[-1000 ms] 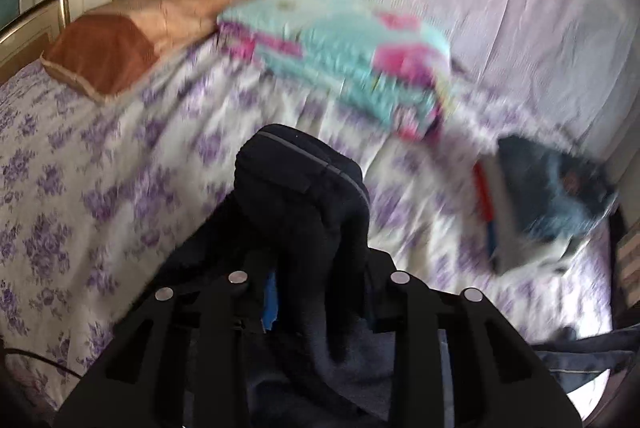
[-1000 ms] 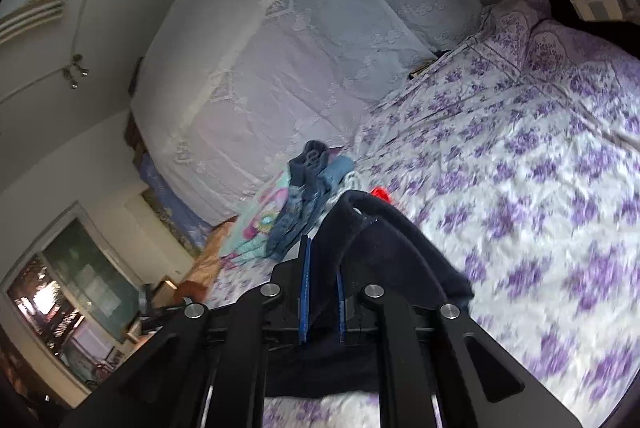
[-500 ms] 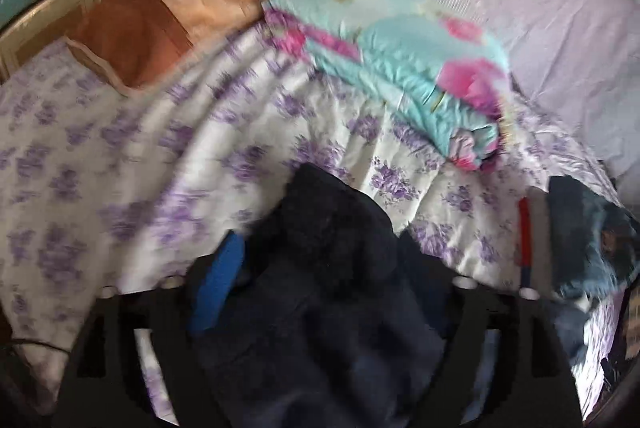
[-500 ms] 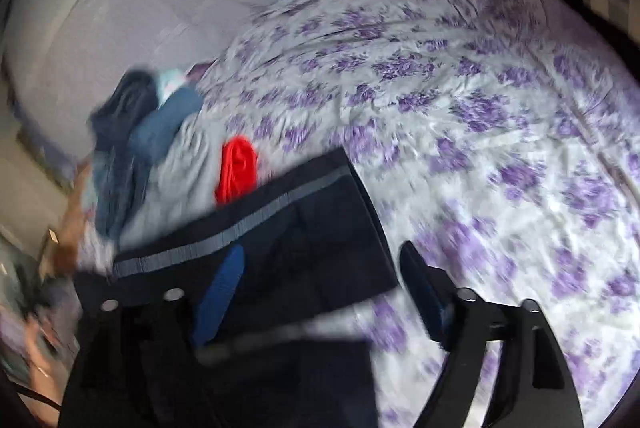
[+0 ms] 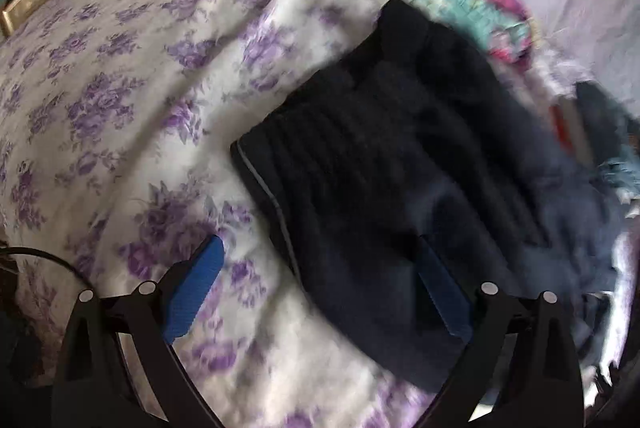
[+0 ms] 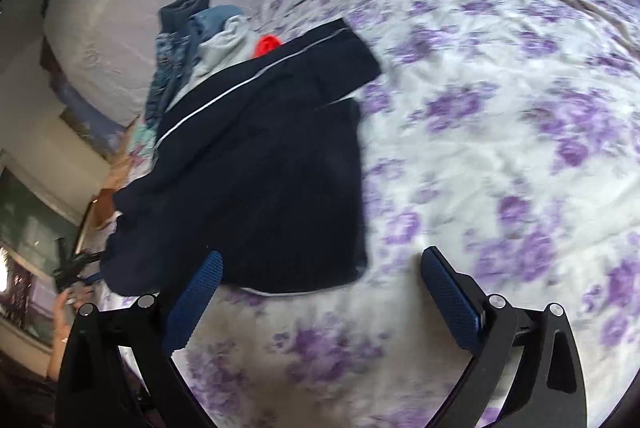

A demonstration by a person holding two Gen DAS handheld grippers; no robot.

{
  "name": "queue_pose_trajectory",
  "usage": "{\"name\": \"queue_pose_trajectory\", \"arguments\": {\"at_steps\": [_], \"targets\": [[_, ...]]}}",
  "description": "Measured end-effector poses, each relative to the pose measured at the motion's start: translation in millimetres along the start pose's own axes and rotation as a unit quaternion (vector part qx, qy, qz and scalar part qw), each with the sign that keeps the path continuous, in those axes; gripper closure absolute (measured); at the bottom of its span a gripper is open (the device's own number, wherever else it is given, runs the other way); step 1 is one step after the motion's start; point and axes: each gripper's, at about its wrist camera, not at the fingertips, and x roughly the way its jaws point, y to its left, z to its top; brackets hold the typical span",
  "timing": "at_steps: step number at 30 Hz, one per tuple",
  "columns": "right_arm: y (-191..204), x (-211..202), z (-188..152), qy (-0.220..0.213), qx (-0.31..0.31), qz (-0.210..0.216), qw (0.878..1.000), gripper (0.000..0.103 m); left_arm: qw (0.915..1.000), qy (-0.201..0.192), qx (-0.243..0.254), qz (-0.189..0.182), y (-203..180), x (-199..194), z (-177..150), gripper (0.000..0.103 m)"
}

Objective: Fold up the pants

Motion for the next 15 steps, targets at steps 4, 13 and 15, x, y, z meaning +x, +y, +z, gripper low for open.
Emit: {"name": "queue_pose_trajectory", "arguments": {"at_steps": [4, 13, 15], "targets": [[7.4, 9.5, -1.2, 0.007, -0.002, -0.012, 1.000, 0.003, 0.9993, -0.030, -0.021, -0.001, -9.3, 7.6, -5.9, 0.007], [7.7, -23.6, 11.0, -0.029, 0.035, 0.049, 0.998, 0.086, 0.9907, -0.086, -0.019, -0.104, -24.6, -53.6, -27.1, 0.088], [14.4, -56.1, 10.0, -0.058, 0.015, 0.041, 0.997, 0.086, 0.9884, -0.097, -0.020, -0.115, -19.3, -77.2, -35.2, 0.088]]}}
